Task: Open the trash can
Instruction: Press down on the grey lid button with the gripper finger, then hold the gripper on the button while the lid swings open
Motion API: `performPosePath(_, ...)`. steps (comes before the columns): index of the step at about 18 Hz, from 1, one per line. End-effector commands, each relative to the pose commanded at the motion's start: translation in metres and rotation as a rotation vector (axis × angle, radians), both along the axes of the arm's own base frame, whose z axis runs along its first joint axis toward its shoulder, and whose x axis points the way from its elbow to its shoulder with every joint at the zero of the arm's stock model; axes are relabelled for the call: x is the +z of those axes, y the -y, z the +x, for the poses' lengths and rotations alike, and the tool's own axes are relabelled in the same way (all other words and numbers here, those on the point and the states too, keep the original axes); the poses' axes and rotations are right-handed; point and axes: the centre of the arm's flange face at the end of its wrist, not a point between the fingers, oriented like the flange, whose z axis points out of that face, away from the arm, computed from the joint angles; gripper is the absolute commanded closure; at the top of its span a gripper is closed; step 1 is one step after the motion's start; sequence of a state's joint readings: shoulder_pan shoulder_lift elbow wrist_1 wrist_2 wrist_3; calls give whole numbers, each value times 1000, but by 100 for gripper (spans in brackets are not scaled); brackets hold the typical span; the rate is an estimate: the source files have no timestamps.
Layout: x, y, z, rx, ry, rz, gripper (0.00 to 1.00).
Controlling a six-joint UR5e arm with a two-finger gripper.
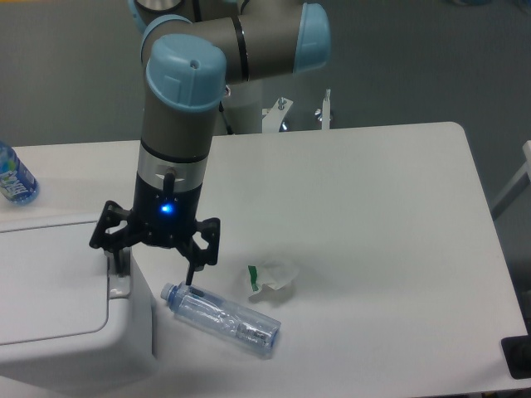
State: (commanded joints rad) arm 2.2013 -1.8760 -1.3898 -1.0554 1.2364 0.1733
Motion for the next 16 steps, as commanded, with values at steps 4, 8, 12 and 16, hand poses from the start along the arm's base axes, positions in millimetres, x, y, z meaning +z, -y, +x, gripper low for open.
performPosePath(4,0,0,0,-1,-1,0,0)
performPosePath(8,1,0,0,3,1,1,0)
performPosePath(12,14,0,0,2,-13,22,0)
performPosePath(16,36,2,-5,6,-43,54,0)
